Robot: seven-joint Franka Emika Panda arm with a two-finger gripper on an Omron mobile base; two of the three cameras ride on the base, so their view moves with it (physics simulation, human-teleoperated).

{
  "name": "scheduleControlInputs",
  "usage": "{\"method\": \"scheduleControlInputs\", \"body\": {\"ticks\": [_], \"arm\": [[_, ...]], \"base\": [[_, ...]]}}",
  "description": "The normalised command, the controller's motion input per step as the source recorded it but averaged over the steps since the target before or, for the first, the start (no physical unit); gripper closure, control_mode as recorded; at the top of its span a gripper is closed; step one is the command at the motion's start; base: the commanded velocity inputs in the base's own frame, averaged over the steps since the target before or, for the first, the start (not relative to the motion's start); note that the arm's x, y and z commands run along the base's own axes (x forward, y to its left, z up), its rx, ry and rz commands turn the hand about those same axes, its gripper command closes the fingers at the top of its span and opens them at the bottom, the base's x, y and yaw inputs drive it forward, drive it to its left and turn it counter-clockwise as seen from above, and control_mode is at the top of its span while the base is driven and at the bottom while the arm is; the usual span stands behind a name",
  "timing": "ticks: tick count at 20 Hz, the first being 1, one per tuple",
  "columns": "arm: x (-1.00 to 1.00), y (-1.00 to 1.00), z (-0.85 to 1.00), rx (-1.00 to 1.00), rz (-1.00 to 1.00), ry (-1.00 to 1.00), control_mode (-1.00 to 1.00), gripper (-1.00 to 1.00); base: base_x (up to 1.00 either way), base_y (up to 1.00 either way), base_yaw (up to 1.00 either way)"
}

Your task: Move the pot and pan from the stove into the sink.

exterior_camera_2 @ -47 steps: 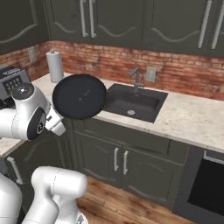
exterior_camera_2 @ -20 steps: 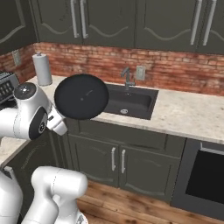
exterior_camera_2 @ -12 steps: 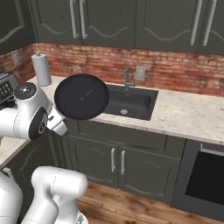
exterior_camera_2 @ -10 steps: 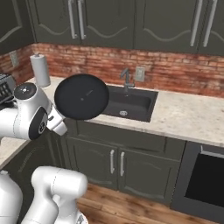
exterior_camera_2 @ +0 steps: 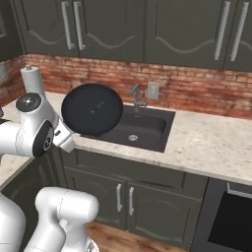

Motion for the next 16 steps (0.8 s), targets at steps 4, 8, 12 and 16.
{"method": "scheduleControlInputs", "body": {"ticks": [4,8,12,16], "arm": [[0.00,0.00,0.00,0.00,0.00,0.00,1.00,1.00],[0.00,0.00,0.00,0.00,0.00,0.00,1.00,1.00],[0.00,0.00,0.00,0.00,0.00,0.00,-1.00,1.00],[0.23,-0.11,-0.03,0.00,0.00,0.00,-1.00,1.00]], "base": [[0.57,-0.05,0.00],[0.35,-0.02,0.00],[0.00,0.00,0.00],[0.00,0.00,0.00]]}}
